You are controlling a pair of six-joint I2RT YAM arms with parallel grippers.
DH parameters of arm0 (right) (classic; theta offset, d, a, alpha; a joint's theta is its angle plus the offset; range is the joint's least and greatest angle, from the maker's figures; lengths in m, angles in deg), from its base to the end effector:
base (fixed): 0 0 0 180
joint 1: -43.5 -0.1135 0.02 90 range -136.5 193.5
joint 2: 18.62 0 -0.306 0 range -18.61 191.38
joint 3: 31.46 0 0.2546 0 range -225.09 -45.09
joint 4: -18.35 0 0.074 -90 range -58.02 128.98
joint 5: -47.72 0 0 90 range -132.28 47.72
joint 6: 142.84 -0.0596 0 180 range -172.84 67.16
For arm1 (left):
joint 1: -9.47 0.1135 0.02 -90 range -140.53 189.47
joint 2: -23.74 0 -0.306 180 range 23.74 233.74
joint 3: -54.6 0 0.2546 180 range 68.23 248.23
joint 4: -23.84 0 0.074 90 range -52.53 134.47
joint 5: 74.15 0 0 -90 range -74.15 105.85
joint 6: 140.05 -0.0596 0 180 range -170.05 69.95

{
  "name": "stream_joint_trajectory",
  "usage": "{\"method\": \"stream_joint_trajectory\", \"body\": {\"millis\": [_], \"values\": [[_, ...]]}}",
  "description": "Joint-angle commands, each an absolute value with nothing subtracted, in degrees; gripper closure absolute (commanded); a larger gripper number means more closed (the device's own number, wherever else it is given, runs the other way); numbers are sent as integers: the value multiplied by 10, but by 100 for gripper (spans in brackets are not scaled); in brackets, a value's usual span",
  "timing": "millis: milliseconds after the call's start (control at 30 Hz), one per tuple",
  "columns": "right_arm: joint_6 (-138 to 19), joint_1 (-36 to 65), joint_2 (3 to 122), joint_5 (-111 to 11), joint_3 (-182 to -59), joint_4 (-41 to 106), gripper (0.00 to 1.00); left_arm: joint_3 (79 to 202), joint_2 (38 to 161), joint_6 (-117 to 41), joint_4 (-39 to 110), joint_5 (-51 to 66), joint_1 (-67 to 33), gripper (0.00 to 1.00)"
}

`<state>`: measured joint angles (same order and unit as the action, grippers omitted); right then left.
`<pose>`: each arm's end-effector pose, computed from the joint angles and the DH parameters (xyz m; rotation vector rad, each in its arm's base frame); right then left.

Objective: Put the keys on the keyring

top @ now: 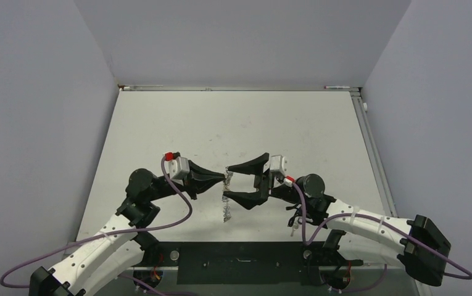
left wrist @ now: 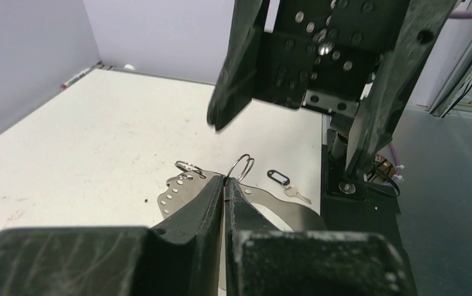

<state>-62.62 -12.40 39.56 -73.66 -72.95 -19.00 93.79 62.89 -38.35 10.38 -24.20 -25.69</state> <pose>0.0973 0.1991 0.3445 -0.9790 0.9735 1.3048 0.1035 -0.1198 0.3348 0.8872 1.1971 -1.1345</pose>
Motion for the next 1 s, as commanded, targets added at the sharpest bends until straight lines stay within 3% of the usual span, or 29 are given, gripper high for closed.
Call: {"method": "stream_joint_trajectory", "body": {"millis": [0, 200, 433, 600, 633, 733, 800, 900, 967], "values": [[-620, -116, 360, -681, -722, -208, 30, 974, 636, -398, 111, -240, -258, 100], [-622, -113, 317, -595, -704, -210, 29, 984, 649, -411, 143, -227, -259, 100], [-633, -112, 233, -384, -686, -96, 35, 1000, 667, -437, 206, -180, -260, 100], [-668, -112, 185, -323, -657, -14, 37, 1000, 665, -379, 270, -13, -261, 99], [-681, -112, 190, -311, -662, 16, 37, 997, 659, -345, 281, 31, -261, 91], [-731, -113, 241, -251, -706, 134, 37, 979, 639, -286, 321, 123, -261, 56], [-768, -113, 301, -219, -751, 211, 36, 962, 633, -256, 349, 181, -261, 41], [-810, -114, 408, -181, -835, 324, 36, 965, 655, -224, 411, 251, -264, 32], [-819, -115, 464, -172, -872, 364, 36, 984, 689, -191, 452, 288, -264, 32]]}}
